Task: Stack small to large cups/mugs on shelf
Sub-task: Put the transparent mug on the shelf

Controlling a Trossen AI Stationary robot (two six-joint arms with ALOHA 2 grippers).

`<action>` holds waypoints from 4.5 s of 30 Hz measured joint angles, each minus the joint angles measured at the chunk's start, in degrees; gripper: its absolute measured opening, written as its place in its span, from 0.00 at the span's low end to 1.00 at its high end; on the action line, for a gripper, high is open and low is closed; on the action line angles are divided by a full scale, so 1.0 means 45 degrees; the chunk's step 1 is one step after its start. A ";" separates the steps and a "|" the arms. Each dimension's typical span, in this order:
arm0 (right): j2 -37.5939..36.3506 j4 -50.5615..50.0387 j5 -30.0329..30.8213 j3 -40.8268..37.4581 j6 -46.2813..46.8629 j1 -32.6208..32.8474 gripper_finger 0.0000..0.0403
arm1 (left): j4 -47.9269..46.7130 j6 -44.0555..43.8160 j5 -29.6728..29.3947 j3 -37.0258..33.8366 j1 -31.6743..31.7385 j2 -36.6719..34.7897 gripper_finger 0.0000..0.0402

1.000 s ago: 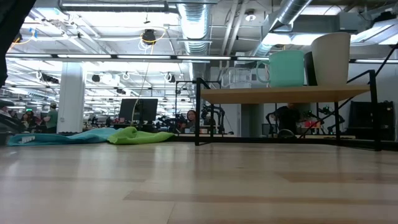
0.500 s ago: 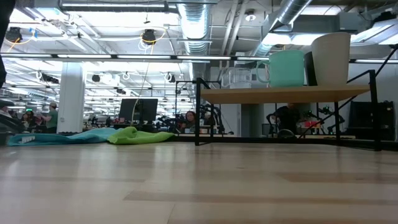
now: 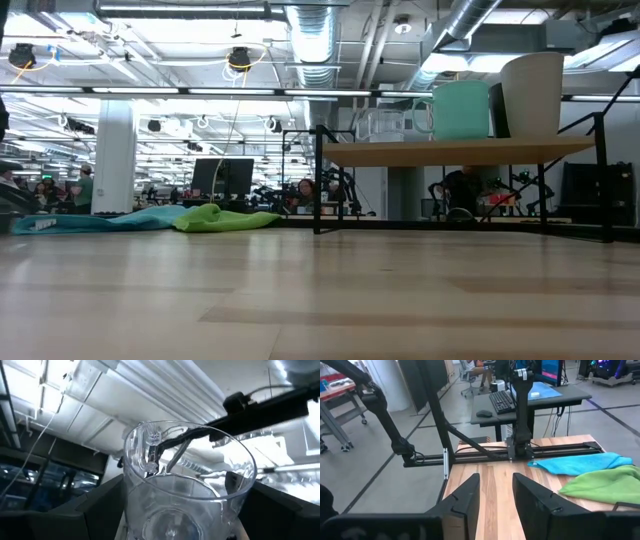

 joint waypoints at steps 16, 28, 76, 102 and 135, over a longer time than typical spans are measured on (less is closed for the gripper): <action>0.0000 -0.0046 0.0000 0.0000 0.0442 0.0005 0.34 | -1.2156 1.1457 -0.3103 0.0005 -0.0143 -0.0163 0.80; 0.0000 -0.0160 0.0000 0.0000 0.0790 0.0013 0.34 | -1.1415 0.9810 -0.7054 -0.0004 -0.0110 0.1713 0.80; -0.0121 -0.1719 -0.0452 -0.0003 0.2108 0.0029 0.34 | 0.3479 0.5625 -1.7964 -1.3206 -0.0681 0.3344 0.80; -0.0121 -0.1826 -0.1371 0.0000 0.2245 0.0029 0.34 | 0.3521 0.4429 -1.7937 -1.1885 -0.0166 0.5490 0.80; -0.0121 -0.1855 -0.1762 0.0000 0.2237 0.0029 0.34 | 0.3140 0.4716 -1.6472 -1.1895 0.0022 0.5456 0.80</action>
